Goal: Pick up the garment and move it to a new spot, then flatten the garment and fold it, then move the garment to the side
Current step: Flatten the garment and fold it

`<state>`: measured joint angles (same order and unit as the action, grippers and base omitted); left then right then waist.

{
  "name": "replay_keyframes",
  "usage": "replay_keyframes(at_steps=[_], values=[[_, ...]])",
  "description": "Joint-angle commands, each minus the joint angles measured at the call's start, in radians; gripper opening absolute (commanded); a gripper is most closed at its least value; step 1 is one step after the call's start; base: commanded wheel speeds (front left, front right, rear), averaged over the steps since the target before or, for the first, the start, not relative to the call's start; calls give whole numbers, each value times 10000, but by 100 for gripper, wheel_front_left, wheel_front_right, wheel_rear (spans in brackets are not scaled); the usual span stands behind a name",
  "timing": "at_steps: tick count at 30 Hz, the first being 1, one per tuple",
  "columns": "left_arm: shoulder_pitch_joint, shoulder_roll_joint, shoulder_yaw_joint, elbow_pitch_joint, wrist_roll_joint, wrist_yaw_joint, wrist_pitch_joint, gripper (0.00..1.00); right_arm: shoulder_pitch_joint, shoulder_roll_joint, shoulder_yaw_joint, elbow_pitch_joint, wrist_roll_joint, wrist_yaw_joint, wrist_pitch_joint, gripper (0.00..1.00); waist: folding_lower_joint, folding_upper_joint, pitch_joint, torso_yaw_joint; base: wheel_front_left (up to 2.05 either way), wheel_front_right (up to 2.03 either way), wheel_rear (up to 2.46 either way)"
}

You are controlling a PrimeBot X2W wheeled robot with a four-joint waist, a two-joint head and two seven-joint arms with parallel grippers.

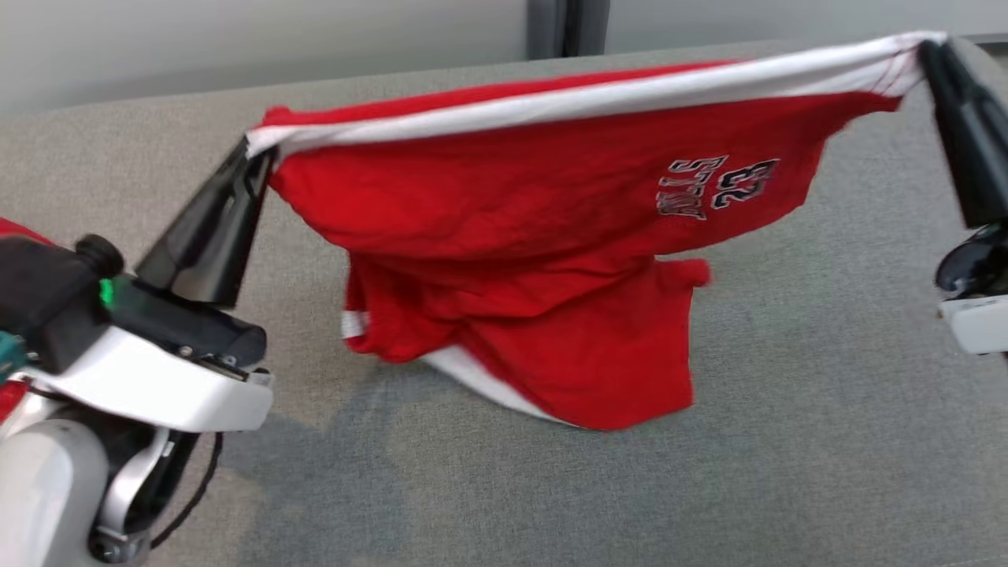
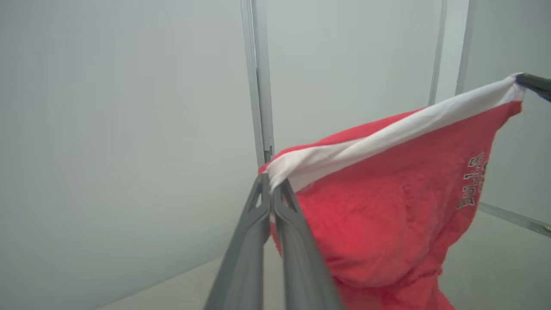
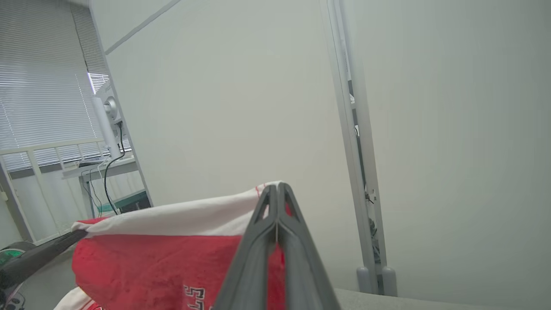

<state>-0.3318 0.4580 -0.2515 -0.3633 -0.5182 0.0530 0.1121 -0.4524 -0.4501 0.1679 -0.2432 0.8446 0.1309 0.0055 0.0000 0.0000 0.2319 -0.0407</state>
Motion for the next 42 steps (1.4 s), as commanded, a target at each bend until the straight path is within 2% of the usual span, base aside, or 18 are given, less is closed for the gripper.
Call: replay_keyframes(at_steps=[1, 5, 9, 14, 19, 26, 33, 37, 42], values=[[-154, 101, 119, -284, 94, 123, 84, 0, 11, 28, -151, -107, 102, -1, 65, 0, 0, 0, -115, -56, 0, 0, 0], [-378, 281, 282, -1139, 240, 322, 404, 0, 105, 77, -524, -476, 100, -2, 334, 0, 0, 0, -221, -93, 0, 0, 0], [-549, 315, 179, -1372, 210, 362, 681, 0, 128, 220, -582, -575, 5, -1, 667, 0, 0, 0, -205, -132, 0, 0, 0], [-1343, 256, -151, -1027, 544, 178, 794, 0, -599, 521, -463, -31, -223, -1, 1015, 0, 0, 0, 182, -148, 0, 0, 0], [-2925, -113, -352, -27, 408, -147, 709, 0, -2007, 766, -291, 851, -555, -1, 1126, 0, 0, 0, 756, -82, 0, 0, 0], [-6821, -943, -575, 3529, 161, -1190, 78, 0, -5675, 1187, 190, 3374, -1194, -2, 424, 0, 0, 0, 1693, -30, 0, 0, 0], [-10032, -1538, -873, 7832, 693, -1544, -1104, 0, -8916, 1830, 931, 6796, -1904, -1, -1047, 0, 0, 0, 1978, -65, 0, 0, 0], [-10791, -1857, -1079, 9949, 691, -1662, -1637, 0, -9813, 2331, 1652, 8722, -1873, -1, -1485, 0, 0, 0, 2013, -152, 0, 0, 0], [-10537, -2373, -1407, 11708, 90, -1814, -2268, 0, -9724, 2536, 2825, 10046, -1419, -1, -1650, 0, 0, 0, 2254, -125, 0, 0, 0]])
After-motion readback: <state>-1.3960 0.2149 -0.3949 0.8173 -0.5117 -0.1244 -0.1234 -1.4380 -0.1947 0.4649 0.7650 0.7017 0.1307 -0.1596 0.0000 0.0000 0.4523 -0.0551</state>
